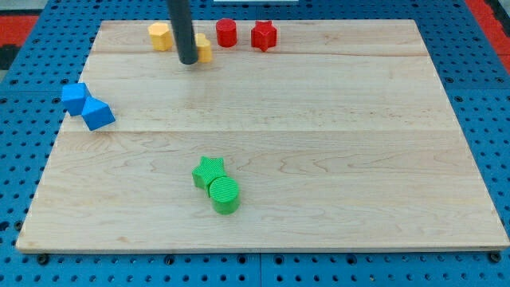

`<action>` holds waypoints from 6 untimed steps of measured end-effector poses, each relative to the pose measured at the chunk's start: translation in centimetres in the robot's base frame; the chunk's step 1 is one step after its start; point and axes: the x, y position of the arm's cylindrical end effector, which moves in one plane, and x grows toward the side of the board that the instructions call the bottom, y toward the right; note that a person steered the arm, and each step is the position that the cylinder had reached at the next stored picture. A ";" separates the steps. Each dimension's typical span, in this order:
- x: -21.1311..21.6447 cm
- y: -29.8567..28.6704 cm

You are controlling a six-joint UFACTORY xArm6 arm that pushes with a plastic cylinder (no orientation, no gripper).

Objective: Nudge the yellow heart a bit right

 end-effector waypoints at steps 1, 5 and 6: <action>1.1 -2.9; -4.2 -2.5; -3.5 -0.6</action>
